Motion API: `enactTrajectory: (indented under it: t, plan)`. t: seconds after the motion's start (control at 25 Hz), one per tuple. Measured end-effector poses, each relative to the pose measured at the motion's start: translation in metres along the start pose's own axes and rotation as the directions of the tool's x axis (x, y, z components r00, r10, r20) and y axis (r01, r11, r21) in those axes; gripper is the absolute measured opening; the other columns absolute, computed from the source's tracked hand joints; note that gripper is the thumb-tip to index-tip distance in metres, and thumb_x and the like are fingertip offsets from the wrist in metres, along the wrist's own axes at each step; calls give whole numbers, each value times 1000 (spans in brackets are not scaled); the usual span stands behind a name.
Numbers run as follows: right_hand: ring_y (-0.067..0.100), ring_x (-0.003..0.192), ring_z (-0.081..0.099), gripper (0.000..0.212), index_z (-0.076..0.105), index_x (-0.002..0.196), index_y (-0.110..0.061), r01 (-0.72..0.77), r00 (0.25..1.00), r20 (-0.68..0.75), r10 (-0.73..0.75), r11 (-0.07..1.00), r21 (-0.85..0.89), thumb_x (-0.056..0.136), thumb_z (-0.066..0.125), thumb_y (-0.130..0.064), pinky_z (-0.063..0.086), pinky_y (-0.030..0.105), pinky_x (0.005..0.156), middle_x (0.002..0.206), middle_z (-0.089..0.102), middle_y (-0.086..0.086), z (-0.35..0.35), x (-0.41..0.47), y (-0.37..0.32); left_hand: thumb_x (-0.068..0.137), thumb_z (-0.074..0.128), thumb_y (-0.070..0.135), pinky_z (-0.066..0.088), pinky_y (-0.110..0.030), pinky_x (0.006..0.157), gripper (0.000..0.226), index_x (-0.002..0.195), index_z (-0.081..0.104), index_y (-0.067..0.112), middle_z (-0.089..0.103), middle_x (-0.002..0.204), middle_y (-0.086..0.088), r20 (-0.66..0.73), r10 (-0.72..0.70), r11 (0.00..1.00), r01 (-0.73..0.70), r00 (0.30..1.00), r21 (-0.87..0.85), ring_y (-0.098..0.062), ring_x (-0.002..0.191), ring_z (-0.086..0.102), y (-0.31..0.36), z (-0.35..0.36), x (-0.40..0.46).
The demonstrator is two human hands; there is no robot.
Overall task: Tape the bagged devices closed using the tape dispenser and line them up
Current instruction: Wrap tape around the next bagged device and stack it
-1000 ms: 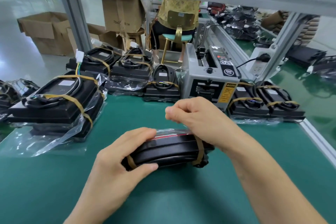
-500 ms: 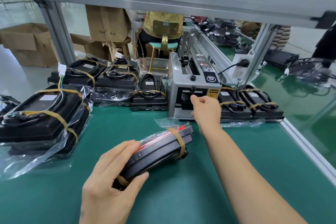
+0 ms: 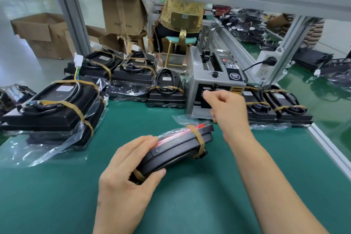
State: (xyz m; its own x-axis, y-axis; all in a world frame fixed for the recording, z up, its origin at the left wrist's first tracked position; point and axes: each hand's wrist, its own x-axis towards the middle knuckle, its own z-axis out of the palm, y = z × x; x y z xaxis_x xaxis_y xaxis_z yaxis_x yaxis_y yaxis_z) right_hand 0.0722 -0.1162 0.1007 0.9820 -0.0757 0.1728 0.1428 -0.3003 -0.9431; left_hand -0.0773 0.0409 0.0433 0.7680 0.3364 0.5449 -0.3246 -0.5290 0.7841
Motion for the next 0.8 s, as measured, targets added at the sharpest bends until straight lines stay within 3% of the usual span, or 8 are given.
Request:
enactTrajectory:
  t: [0.08, 0.2, 0.36, 0.6, 0.8]
  plan:
    - [1, 54, 47, 22, 67, 64, -24, 125, 980, 155, -128, 992, 28, 83, 67, -35, 41, 20, 60, 53, 54, -17, -3, -36, -13, 58, 76, 11, 41, -20, 99, 55, 110, 67, 25, 65, 115, 11, 5, -31, 999, 31, 1000, -25, -10, 111, 59, 0, 0, 0]
    - [0, 89, 58, 15, 68, 71, -34, 308, 937, 211, -280, 945, -113, 77, 63, -47, 43, 35, 87, 85, 61, -19, 1, -83, -19, 58, 76, 10, 44, -27, 99, 56, 112, 68, 21, 65, 116, 7, -5, -38, 999, 38, 999, -27, -16, 112, 60, 0, 2, -2]
    - [-10, 110, 42, 10, 70, 69, -33, 371, 923, 204, -326, 893, -254, 74, 66, -41, 19, 45, 108, 101, 55, -21, 14, -112, -15, 61, 76, 10, 51, -42, 91, 51, 111, 69, 18, 66, 113, 8, -47, -38, 999, 36, 998, -33, -19, 107, 63, 5, 9, -7]
    - [-2, 116, 45, 6, 71, 68, -32, 330, 941, 155, -301, 920, -213, 71, 69, -37, 15, 51, 112, 105, 55, -20, 17, -121, -12, 68, 74, 13, 54, -41, 85, 43, 110, 68, 21, 65, 111, 13, -73, 22, 1000, -22, 997, 3, -18, 104, 63, 14, 13, -8]
    - [2, 108, 50, 11, 67, 65, -26, 288, 952, 147, -269, 950, -120, 75, 70, -22, 31, 53, 106, 100, 58, -19, 13, -116, -10, 63, 77, 10, 52, -39, 87, 52, 112, 67, 24, 64, 112, 13, -58, 29, 999, -27, 998, 44, -18, 104, 63, 13, 13, -9]
